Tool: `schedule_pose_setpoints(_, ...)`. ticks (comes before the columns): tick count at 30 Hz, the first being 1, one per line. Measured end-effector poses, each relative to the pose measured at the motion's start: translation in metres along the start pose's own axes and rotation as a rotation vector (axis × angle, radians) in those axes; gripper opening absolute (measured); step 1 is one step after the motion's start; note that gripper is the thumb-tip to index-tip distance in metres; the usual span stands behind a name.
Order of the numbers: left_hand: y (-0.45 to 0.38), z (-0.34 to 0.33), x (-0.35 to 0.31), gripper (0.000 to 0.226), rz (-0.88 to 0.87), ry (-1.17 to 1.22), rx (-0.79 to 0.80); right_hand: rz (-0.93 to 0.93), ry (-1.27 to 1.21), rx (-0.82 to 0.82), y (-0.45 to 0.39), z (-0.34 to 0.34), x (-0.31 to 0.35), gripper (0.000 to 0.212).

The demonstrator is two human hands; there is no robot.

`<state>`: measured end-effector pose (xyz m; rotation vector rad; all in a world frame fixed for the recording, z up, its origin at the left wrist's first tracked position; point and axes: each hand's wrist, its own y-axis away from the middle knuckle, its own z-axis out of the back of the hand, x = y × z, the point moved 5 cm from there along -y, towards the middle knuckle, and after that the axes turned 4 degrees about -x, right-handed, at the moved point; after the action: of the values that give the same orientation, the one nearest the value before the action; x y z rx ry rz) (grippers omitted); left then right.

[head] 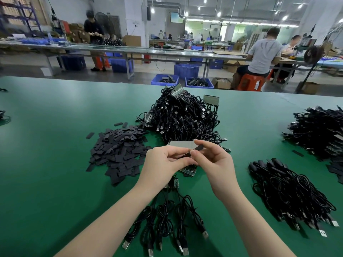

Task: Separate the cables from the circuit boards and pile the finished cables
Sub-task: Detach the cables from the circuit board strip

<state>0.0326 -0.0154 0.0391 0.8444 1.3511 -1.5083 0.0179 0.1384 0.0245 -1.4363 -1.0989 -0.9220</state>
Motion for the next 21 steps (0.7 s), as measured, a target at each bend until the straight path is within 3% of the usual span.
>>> schedule_pose_setpoints(3, -0.0004, 0.0013, 0.0022, 0.031, 0.047, 0.039, -0.027, -0.017, 0.031, 0.013, -0.0022, 0.0004, 0.0005, 0.025)
schedule_pose_setpoints(8, 0.0014, -0.0027, 0.0019, 0.029, 0.014, 0.049, 0.069, -0.053, -0.023, -0.016, -0.0023, 0.0020, 0.0026, 0.018)
schedule_pose_setpoints(14, 0.0013, 0.0024, 0.0039, 0.021, 0.049, 0.110, -0.057, -0.089, -0.068, -0.061, 0.0001, -0.0016, 0.0018, 0.023)
schedule_pose_setpoints(21, 0.0050, 0.0047, 0.0076, 0.018, -0.008, -0.013, -0.113, -0.036, -0.039, -0.093, 0.0020, -0.0019, 0.0050, 0.028)
